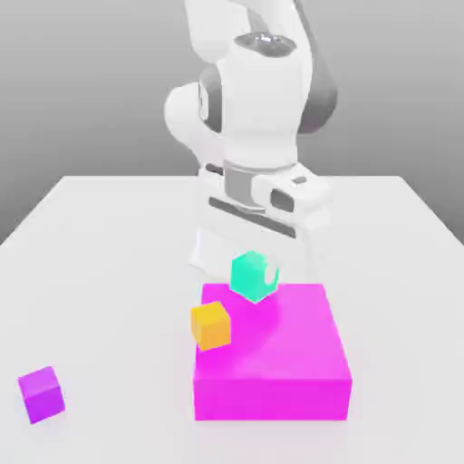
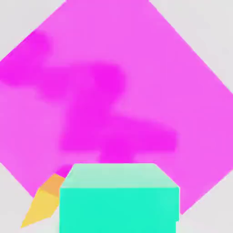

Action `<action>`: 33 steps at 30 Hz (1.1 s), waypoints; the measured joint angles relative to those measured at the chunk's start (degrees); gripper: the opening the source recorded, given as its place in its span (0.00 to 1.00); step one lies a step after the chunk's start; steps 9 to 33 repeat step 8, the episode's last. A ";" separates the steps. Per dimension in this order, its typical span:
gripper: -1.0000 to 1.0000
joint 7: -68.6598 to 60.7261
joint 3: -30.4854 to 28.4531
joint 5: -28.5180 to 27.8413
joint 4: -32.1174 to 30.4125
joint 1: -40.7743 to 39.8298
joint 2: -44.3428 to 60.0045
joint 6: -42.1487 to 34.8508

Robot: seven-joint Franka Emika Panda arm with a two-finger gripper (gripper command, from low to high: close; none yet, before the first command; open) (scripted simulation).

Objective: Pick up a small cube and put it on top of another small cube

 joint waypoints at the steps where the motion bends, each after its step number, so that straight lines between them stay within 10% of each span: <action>1: 0.00 -0.75 -0.92 -0.05 -0.31 -0.09 1.20 1.51; 5: 0.00 -2.54 -3.19 0.99 -1.96 0.70 8.57 10.42; 6: 1.00 -2.76 -3.51 1.18 -2.22 0.88 9.77 11.87; 33: 1.00 -2.76 -3.50 1.18 -2.22 0.88 9.77 11.87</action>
